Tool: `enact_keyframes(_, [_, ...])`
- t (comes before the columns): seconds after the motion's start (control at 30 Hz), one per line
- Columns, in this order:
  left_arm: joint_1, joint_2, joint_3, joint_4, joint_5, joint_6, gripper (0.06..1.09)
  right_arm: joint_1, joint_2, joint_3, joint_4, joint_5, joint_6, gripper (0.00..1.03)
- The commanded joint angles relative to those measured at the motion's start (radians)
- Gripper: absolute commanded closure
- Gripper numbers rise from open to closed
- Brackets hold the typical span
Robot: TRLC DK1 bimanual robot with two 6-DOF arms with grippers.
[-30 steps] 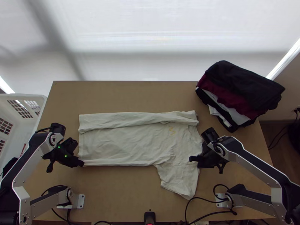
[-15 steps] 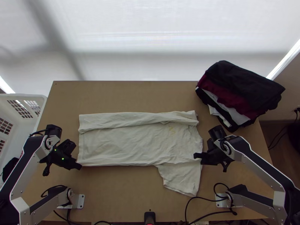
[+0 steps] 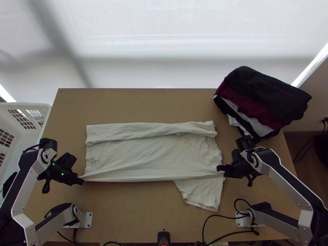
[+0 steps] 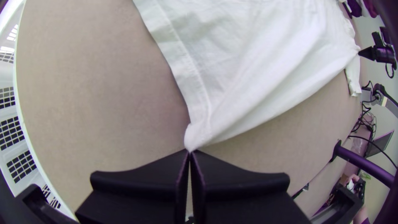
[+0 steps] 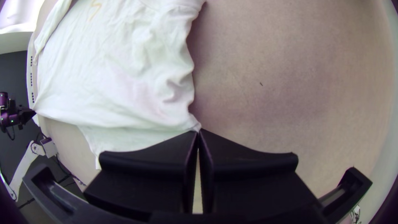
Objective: Fold the t-shirt
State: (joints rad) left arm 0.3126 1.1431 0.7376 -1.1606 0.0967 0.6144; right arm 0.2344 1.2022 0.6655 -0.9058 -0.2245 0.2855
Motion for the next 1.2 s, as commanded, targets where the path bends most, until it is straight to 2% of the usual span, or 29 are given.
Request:
enact_keyframes(0.0, [-0.001, -0.009, 0.005, -0.011, 0.009, 0.021, 1.05, 0.016, -0.026, -0.006, -0.021, 0.014, -0.005, 1.00])
enact_keyframes(0.3, [-0.093, -0.028, 0.103, 0.021, 0.124, -0.196, 1.05, 0.111, -0.053, 0.088, -0.019, 0.014, 0.049, 1.00])
enact_keyframes(0.5, [-0.096, -0.045, 0.137, 0.047, 0.196, -0.280, 1.05, 0.129, -0.079, 0.117, -0.019, 0.014, 0.049, 1.00])
enact_keyframes(0.93, [-0.072, -0.045, 0.192, 0.122, 0.212, -0.383, 1.05, 0.143, -0.153, 0.169, 0.038, 0.014, 0.050, 1.00])
enact_keyframes(1.07, [-0.052, -0.046, 0.246, 0.173, 0.232, -0.472, 1.05, 0.143, -0.179, 0.212, 0.088, 0.014, 0.050, 1.00])
enact_keyframes(1.17, [-0.049, -0.065, 0.287, 0.271, 0.232, -0.593, 1.05, 0.125, -0.173, 0.279, 0.146, 0.034, 0.055, 1.00])
